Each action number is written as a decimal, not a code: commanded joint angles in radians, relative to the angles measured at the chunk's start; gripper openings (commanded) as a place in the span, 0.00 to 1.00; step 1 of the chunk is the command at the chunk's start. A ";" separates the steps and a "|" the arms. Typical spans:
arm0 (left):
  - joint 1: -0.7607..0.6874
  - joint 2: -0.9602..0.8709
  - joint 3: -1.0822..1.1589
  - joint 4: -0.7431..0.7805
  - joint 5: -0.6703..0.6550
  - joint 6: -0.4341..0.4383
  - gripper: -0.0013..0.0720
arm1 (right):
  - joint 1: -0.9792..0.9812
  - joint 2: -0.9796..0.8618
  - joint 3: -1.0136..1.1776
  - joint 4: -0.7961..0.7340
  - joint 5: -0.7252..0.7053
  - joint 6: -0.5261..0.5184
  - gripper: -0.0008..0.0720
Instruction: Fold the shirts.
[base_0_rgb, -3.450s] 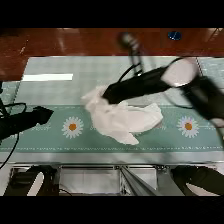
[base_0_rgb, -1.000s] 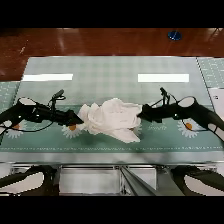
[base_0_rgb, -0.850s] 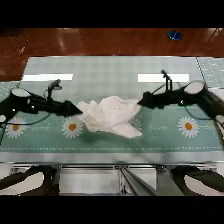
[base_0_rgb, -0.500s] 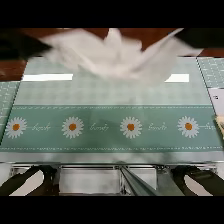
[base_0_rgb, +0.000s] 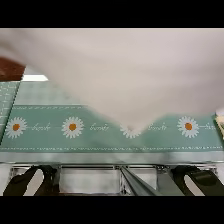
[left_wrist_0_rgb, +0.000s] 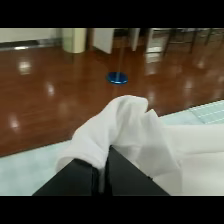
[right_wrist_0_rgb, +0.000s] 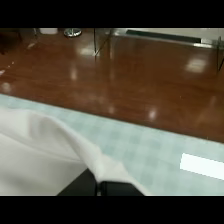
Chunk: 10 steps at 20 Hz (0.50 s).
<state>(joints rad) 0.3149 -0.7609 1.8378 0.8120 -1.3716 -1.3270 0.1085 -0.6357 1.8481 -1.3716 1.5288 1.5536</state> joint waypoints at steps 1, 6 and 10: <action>-0.159 0.108 -0.063 0.331 -0.053 -0.072 0.05 | -0.001 0.135 -0.158 -0.018 0.172 0.077 0.04; -0.323 0.189 -0.458 0.481 -0.061 -0.093 0.05 | -0.001 0.309 -0.725 0.122 0.081 0.175 0.04; -0.322 0.151 -0.813 0.460 0.107 -0.111 0.05 | -0.001 0.314 -1.122 0.188 -0.164 0.177 0.04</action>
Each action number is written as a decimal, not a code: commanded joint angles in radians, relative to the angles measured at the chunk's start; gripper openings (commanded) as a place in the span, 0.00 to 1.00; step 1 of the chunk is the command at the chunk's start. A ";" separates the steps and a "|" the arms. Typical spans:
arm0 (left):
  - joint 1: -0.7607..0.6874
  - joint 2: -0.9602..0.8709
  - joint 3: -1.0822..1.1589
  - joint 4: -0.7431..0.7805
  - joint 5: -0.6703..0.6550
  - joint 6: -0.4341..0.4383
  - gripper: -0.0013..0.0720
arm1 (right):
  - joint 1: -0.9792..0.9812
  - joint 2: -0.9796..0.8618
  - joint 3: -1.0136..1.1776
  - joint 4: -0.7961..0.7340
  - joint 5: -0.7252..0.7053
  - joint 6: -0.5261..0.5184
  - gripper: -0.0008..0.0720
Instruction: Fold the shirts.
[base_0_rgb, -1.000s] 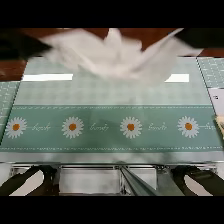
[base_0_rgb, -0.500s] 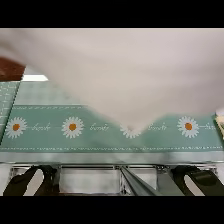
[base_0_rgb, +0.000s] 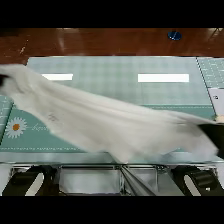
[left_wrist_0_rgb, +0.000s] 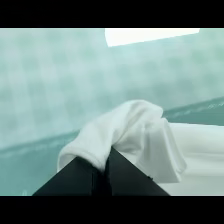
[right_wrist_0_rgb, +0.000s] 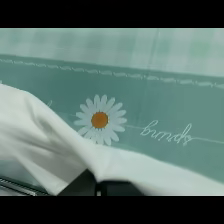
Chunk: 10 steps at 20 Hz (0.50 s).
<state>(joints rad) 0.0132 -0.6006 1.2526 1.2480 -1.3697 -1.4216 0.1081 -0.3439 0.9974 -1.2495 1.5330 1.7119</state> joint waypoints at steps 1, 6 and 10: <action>-0.020 -0.032 -0.296 0.005 0.164 -0.017 0.05 | 0.000 0.000 -0.338 0.065 -0.245 0.015 0.04; -0.020 -0.274 -0.395 -0.095 0.343 -0.016 0.05 | 0.000 -0.336 -0.368 0.058 -0.514 -0.074 0.04; -0.020 -0.470 -0.395 -0.171 0.429 -0.016 0.05 | -0.001 -0.676 -0.182 0.058 -0.565 -0.127 0.04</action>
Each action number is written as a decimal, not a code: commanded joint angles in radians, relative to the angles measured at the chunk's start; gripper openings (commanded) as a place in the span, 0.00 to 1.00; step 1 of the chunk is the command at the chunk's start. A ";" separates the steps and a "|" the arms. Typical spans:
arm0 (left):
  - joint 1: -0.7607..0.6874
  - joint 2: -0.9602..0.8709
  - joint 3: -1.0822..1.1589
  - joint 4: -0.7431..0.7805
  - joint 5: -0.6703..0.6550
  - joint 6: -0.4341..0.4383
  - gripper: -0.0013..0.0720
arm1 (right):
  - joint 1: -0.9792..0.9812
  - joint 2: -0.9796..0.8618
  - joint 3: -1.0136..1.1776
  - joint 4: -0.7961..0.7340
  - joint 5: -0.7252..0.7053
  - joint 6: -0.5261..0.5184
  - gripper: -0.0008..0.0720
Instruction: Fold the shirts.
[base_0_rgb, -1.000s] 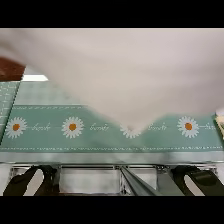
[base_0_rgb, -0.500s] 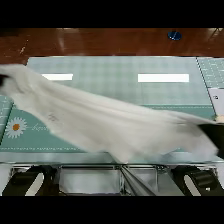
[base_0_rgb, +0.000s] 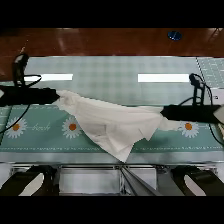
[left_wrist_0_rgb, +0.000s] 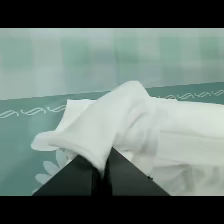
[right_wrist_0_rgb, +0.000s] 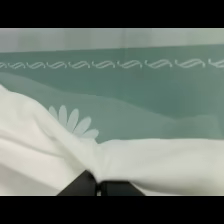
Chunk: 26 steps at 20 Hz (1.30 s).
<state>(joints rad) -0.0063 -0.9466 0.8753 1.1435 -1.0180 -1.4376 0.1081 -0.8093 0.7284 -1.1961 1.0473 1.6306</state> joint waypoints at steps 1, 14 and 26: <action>0.000 -0.166 -0.018 -0.099 0.090 0.000 0.05 | -0.002 -0.284 0.144 0.005 -0.079 -0.046 0.04; 0.273 -0.169 0.235 -0.110 -0.202 0.011 0.71 | -0.542 -0.320 0.420 -0.150 0.299 -0.087 0.55; 0.104 0.060 -0.401 -0.260 -0.175 0.037 0.71 | -0.424 -0.098 -0.357 0.232 0.150 -0.203 0.55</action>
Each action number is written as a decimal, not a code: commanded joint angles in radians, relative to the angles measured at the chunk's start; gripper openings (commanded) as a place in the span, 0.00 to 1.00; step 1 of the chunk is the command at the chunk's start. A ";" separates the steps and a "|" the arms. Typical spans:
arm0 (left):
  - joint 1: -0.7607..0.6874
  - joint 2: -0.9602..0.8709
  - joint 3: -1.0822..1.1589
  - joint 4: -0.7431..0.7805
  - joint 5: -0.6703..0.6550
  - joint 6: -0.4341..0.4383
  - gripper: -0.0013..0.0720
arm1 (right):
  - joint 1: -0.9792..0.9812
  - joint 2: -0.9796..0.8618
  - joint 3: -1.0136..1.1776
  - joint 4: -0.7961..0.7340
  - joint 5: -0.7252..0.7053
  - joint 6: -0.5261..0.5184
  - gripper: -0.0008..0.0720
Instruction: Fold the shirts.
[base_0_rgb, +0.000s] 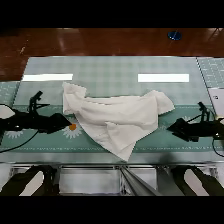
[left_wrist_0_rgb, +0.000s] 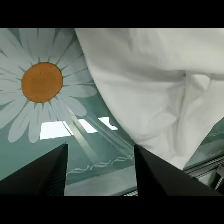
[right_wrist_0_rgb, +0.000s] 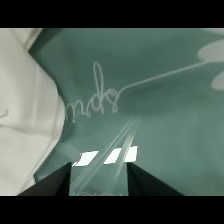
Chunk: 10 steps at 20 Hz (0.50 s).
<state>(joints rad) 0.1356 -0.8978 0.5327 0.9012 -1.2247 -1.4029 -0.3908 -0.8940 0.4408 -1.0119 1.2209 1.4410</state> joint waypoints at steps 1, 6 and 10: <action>-0.041 0.011 -0.059 -0.028 0.043 0.002 0.71 | 0.119 -0.037 -0.069 0.062 -0.051 -0.011 0.55; -0.042 0.011 -0.058 -0.039 0.058 0.002 0.71 | 0.227 -0.163 -0.066 0.273 -0.286 -0.076 0.55; -0.042 0.011 -0.058 -0.038 0.066 0.003 0.71 | 0.227 -0.289 -0.047 0.458 -0.332 -0.186 0.55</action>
<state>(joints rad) 0.0952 -0.8875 0.4767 0.8665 -1.1660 -1.4002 -0.1799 -1.1015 0.3843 -0.6895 0.9688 1.3369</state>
